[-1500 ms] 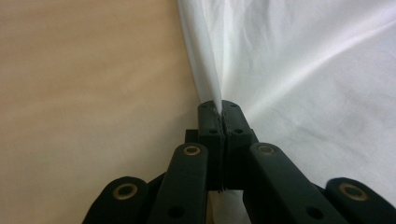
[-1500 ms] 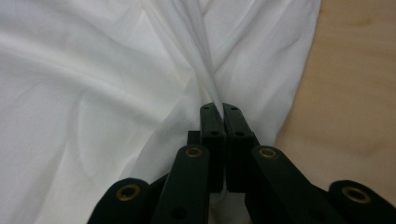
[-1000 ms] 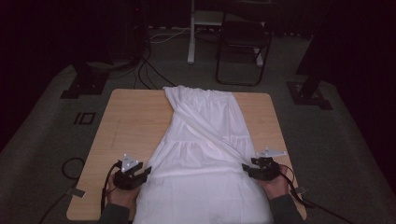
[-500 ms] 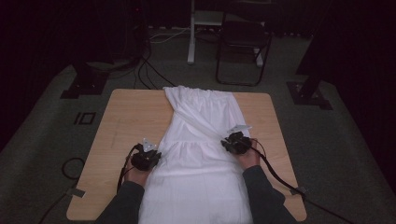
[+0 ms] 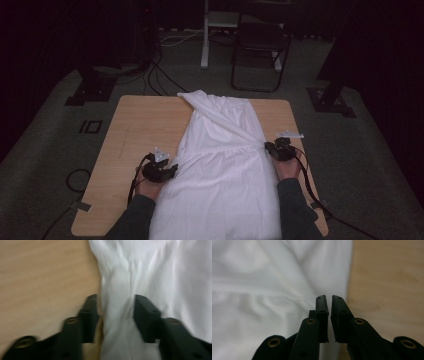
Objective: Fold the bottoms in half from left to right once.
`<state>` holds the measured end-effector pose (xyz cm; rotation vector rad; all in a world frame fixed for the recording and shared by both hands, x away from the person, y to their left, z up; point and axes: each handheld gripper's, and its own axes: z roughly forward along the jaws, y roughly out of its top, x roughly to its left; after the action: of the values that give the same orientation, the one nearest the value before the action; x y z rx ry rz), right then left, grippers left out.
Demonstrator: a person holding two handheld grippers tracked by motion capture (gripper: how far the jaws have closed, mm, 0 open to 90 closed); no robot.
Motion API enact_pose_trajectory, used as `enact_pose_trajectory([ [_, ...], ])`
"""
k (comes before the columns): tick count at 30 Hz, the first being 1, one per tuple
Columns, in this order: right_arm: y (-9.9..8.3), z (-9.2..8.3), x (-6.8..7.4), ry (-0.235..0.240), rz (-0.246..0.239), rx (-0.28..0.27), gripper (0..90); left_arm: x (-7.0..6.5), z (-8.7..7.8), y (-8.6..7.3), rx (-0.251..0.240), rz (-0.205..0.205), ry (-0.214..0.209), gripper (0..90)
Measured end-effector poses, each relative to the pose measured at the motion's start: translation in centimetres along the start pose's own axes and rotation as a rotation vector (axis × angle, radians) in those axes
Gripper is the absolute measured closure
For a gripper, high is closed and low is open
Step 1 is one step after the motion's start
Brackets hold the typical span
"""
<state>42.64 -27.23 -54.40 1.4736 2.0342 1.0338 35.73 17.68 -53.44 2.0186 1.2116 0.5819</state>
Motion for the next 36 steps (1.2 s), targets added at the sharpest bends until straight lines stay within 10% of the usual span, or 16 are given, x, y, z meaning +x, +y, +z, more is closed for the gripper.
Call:
enact_pose_trajectory([
  [6, -1.4, 0.1, -1.1, -0.017, 0.072, 0.006, 77.6, 0.2, 2.0, 3.6, -0.012, -0.005, -0.002, 44.4],
  [12, 0.7, -1.4, 0.3, 0.101, 0.013, -0.106, 57.8, 1.1, 5.0, 4.4, 0.050, -0.049, -0.002, 43.2],
  [17, 1.9, 0.7, 2.0, 0.139, -0.039, -0.067, 49.1, 1.6, 6.6, 4.4, 0.076, -0.086, 0.011, 39.4],
  [19, 2.1, 2.0, 2.1, 0.169, -0.024, -0.016, 56.9, 1.9, 6.7, 4.4, 0.075, -0.105, -0.002, 39.4],
  [20, 2.2, 2.4, 2.2, 0.189, -0.031, 0.015, 76.5, 1.9, 6.7, 4.4, 0.072, -0.110, -0.003, 39.2],
  [25, 2.9, -0.4, 2.6, 0.031, -0.071, -0.141, 88.5, 2.0, 6.6, 4.5, 0.066, -0.112, -0.011, 37.2],
  [31, 1.6, 2.1, 2.2, -0.054, -0.113, 0.004, 88.0, 1.3, 7.5, 4.4, 0.085, -0.124, -0.022, 37.8],
  [36, 0.4, 3.1, 2.0, -0.037, -0.056, 0.023, 87.6, 0.3, 7.0, 4.4, 0.104, -0.028, -0.025, 82.8],
])
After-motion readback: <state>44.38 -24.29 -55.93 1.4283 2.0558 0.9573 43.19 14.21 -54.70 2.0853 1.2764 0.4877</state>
